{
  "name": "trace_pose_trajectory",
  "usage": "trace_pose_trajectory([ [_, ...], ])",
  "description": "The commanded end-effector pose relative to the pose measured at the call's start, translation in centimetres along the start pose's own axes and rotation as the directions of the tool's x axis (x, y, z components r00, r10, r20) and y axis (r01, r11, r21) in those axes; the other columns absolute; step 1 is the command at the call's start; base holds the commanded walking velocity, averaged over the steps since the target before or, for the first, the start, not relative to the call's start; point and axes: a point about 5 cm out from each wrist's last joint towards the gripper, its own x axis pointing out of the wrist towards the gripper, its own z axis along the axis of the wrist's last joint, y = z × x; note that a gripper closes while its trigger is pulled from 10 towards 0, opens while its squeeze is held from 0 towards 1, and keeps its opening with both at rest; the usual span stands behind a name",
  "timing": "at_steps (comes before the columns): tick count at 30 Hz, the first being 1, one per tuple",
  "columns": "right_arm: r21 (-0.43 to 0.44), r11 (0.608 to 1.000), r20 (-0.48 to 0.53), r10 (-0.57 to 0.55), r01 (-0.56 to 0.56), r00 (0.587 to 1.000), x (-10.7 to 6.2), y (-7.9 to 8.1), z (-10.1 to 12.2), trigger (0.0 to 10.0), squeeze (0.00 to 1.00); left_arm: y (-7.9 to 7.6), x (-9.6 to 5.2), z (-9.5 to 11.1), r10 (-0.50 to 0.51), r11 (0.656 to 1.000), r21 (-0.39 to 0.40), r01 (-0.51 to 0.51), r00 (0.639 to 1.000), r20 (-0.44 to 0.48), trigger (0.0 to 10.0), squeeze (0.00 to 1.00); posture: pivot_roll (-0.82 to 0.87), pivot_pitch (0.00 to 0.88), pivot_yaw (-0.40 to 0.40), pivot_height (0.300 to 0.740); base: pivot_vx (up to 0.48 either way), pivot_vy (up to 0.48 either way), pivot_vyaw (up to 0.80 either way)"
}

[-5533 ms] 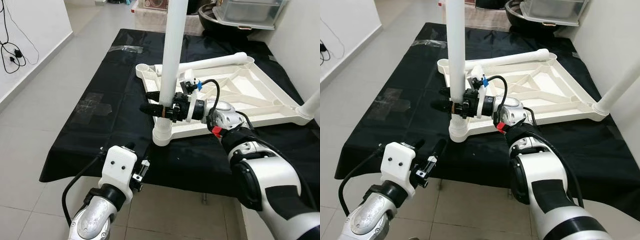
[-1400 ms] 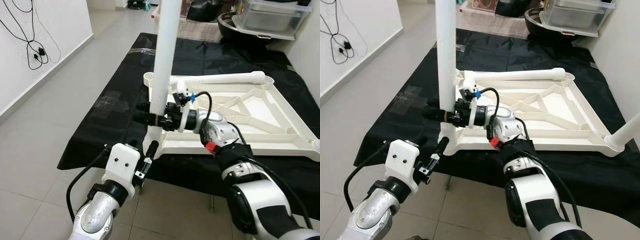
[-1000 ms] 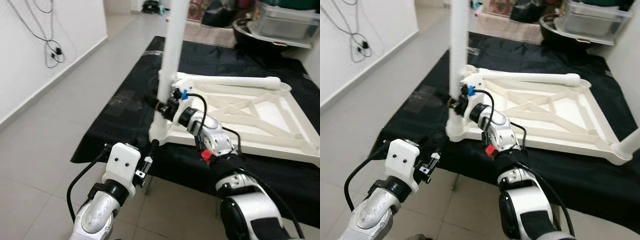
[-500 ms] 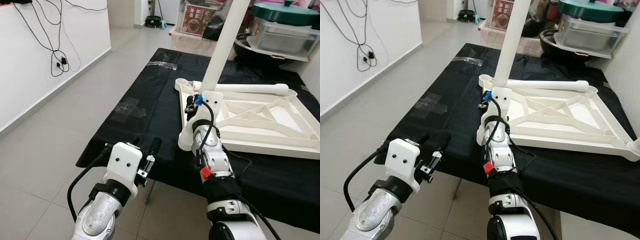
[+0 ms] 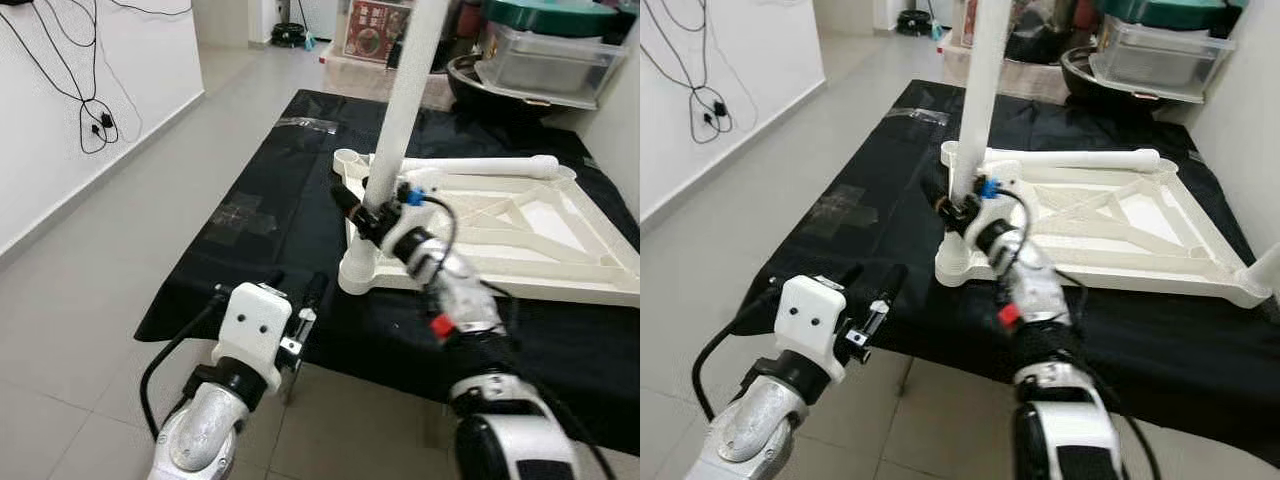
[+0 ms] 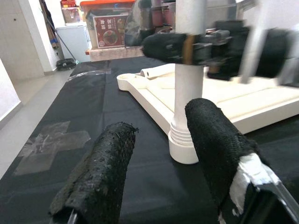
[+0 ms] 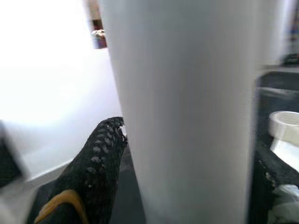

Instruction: Building children table

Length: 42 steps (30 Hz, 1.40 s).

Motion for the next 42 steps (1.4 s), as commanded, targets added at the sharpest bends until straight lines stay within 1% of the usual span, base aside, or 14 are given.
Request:
trace_pose_trajectory([
  [1,0.046,0.982,-0.063,0.186,-0.183,0.981,0.3,1.4,-1.1,10.0,0.0,-0.3,0.1,-0.1,-0.008,1.0,-0.004,0.008,1.0,-0.005,10.0,0.0,0.15,0.074,-0.097,0.74,0.0,0.0,0.0],
  [5,0.105,0.85,-0.176,0.527,-0.517,0.831,-0.7,3.4,-2.2,10.0,0.0,-0.4,0.0,-0.2,-0.012,1.0,-0.005,0.012,1.0,-0.008,10.0,0.0,0.16,0.074,-0.096,0.74,0.0,0.0,0.0],
  [13,0.118,0.771,-0.226,0.635,-0.626,0.739,0.1,4.5,-2.7,10.0,0.0,-0.3,-0.1,-0.3,-0.01,1.0,0.001,0.01,1.0,-0.013,10.0,0.0,0.16,0.069,-0.099,0.74,0.0,0.0,0.0],
  [15,0.113,0.762,-0.217,0.646,-0.638,0.732,0.4,4.7,-2.6,7.7,0.0,-0.3,-0.1,-0.4,-0.009,1.0,0.003,0.009,1.0,-0.014,10.0,0.0,0.16,0.068,-0.098,0.74,0.0,0.0,0.0],
  [16,0.107,0.776,-0.198,0.63,-0.622,0.751,0.9,4.6,-2.5,0.0,0.0,-0.3,-0.1,-0.4,-0.009,1.0,0.004,0.009,1.0,-0.015,10.0,0.0,0.16,0.066,-0.098,0.74,0.0,0.0,0.0],
  [21,0.052,0.892,-0.127,0.451,-0.448,0.883,1.9,3.8,-2.0,0.0,0.0,-0.4,-0.1,-0.5,-0.009,1.0,0.005,0.009,1.0,-0.014,10.0,0.0,0.16,0.057,-0.096,0.74,0.0,0.0,0.0],
  [24,0.052,0.892,-0.127,0.451,-0.448,0.883,1.9,3.8,-2.0,0.0,0.0,-0.4,-0.1,-0.5,-0.009,1.0,0.005,0.009,1.0,-0.014,10.0,0.0,0.16,0.057,-0.096,0.74,0.0,0.0,0.0],
  [26,0.001,0.991,-0.099,0.134,-0.134,0.986,2.2,2.2,-2.0,0.0,0.0,-0.4,-0.1,-0.5,-0.009,1.0,0.005,0.009,1.0,-0.013,10.0,0.0,0.15,0.05,-0.09,0.74,0.0,0.0,0.0],
  [29,-0.038,0.997,-0.102,-0.068,0.065,0.992,2.0,1.1,-2.3,0.0,0.0,-0.4,-0.1,-0.5,-0.01,1.0,0.006,0.01,1.0,-0.013,10.0,0.0,0.15,0.047,-0.089,0.74,0.0,0.0,0.0],
  [33,-0.118,0.867,-0.096,-0.495,0.484,0.863,0.2,-1.4,-2.9,0.0,0.0,-0.4,0.0,-0.5,-0.011,1.0,0.007,0.011,1.0,-0.011,10.0,0.0,0.15,0.043,-0.089,0.74,0.0,0.0,0.0],
  [34,-0.143,0.749,-0.079,-0.661,0.648,0.746,-1.3,-2.1,-3.2,0.0,0.0,-0.4,0.0,-0.5,-0.011,1.0,0.007,0.011,1.0,-0.011,10.0,0.0,0.15,0.039,-0.088,0.74,0.0,0.0,0.0],
  [37,-0.143,0.749,-0.079,-0.661,0.648,0.746,-1.3,-2.1,-3.2,0.0,0.0,-0.4,0.0,-0.5,-0.011,1.0,0.007,0.011,1.0,-0.011,10.0,0.0,0.15,0.039,-0.088,0.74,0.0,0.0,0.0],
  [39,-0.143,0.572,-0.062,-0.82,0.808,0.57,-3.1,-1.5,-3.7,0.0,0.0,-0.4,0.0,-0.5,-0.012,1.0,0.006,0.012,1.0,-0.011,10.0,0.0,0.15,0.039,-0.088,0.74,0.0,0.0,0.0],
  [42,-0.092,0.569,-0.074,-0.822,0.817,0.565,-2.7,-0.4,-4.1,0.0,0.0,-0.4,0.0,-0.5,-0.012,1.0,0.006,0.012,1.0,-0.012,10.0,0.0,0.15,0.044,-0.089,0.74,0.0,0.0,0.0],
])
